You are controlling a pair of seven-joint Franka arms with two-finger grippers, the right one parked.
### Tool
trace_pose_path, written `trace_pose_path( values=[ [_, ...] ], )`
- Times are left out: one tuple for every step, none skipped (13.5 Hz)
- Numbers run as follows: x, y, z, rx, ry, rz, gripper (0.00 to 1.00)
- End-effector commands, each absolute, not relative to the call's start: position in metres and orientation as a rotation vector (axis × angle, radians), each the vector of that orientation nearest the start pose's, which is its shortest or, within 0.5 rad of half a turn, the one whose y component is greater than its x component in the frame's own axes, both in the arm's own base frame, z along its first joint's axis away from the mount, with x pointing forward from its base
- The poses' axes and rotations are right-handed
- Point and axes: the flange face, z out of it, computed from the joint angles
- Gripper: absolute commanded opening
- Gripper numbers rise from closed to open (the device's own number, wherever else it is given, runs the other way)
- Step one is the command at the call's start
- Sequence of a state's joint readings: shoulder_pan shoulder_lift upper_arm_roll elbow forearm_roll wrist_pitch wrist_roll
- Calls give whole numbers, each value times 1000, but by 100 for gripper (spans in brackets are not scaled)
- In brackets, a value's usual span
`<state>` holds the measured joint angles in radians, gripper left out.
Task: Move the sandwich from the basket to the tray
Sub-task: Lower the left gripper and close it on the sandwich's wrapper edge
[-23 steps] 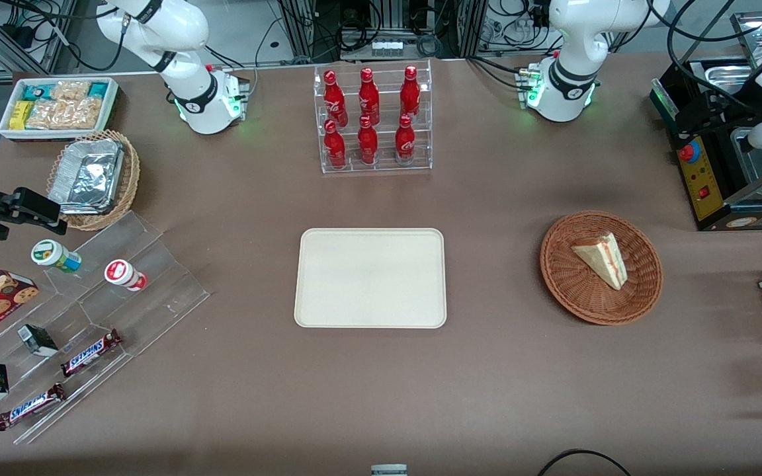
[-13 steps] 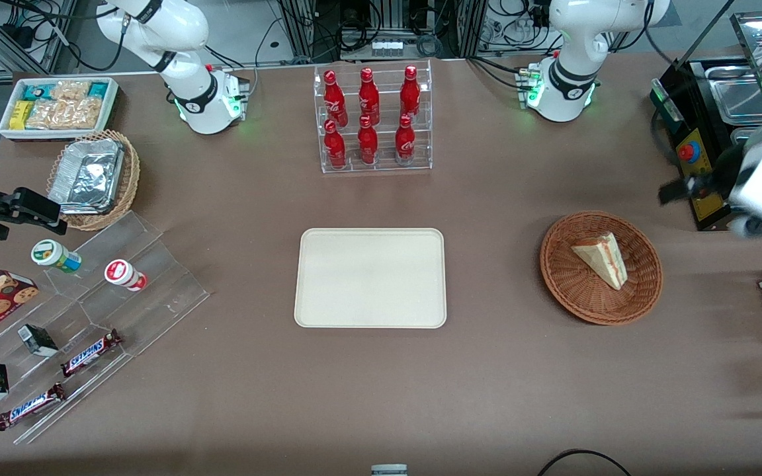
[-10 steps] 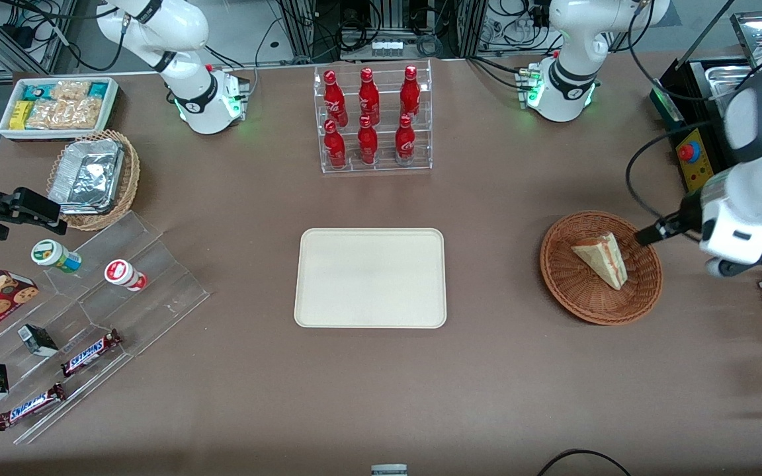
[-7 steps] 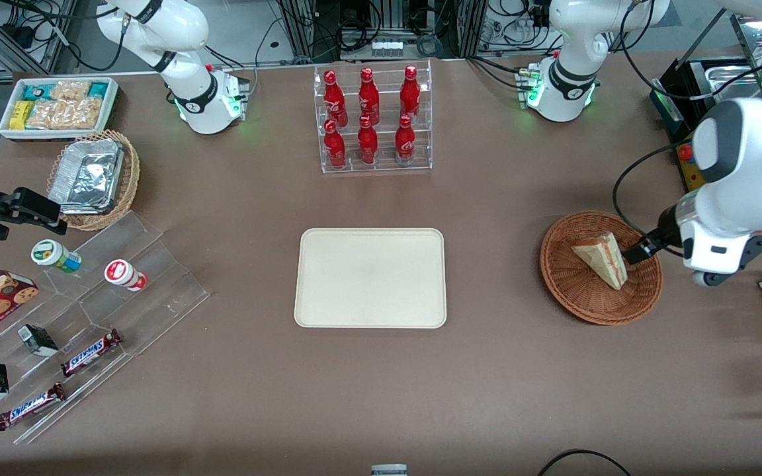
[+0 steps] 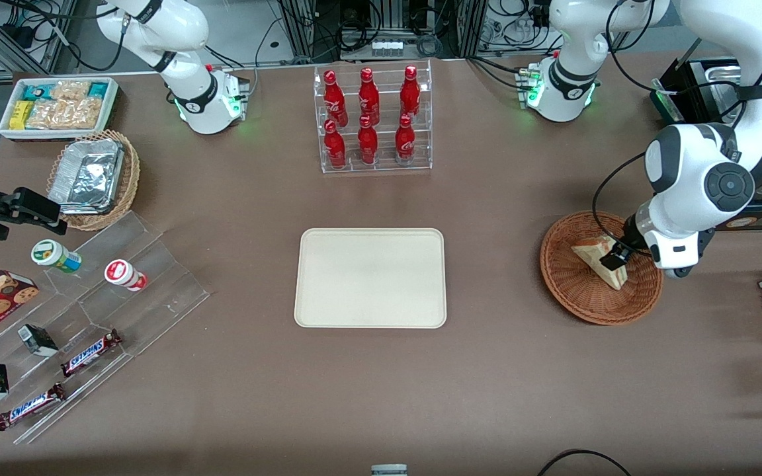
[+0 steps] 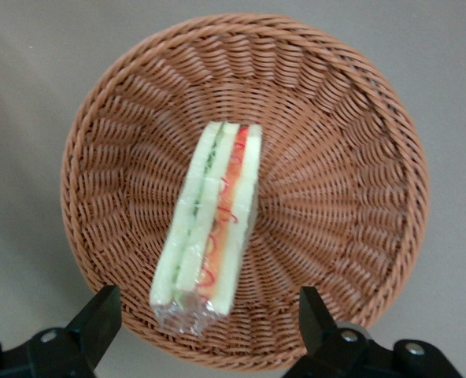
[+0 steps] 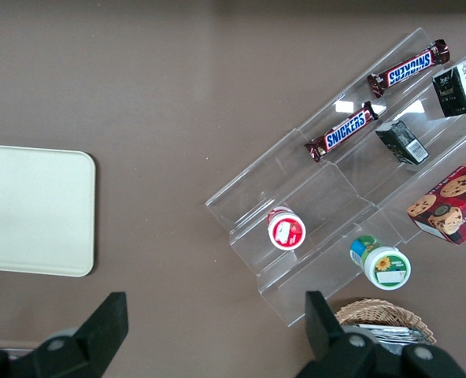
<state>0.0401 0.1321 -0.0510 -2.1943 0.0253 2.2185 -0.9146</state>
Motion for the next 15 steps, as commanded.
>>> trace_pose_path(
  values=[
    [531, 7, 308, -2745, -1268, 103, 100],
    [531, 7, 305, -2740, -1259, 107, 100],
    [531, 7, 302, -2739, -1258, 114, 100],
    [531, 5, 301, -2746, -1233, 122, 100],
    [531, 0, 298, -2751, -1215, 127, 100],
    [532, -4, 297, -2758, -1210, 123, 100],
    [533, -5, 299, -2765, -1217, 116, 100],
    [534, -5, 300, -2768, -1219, 114, 100],
    [534, -7, 299, -2778, -1205, 112, 100],
    [533, -8, 296, -2792, -1174, 119, 100],
    [532, -6, 293, -2811, -1150, 138, 100],
    [531, -7, 292, -2841, -1139, 158, 100],
    [531, -9, 292, -2869, -1137, 172, 100],
    [532, -10, 290, -2882, -1130, 171, 100],
    [530, -10, 285, -2880, -1124, 184, 100]
  ],
)
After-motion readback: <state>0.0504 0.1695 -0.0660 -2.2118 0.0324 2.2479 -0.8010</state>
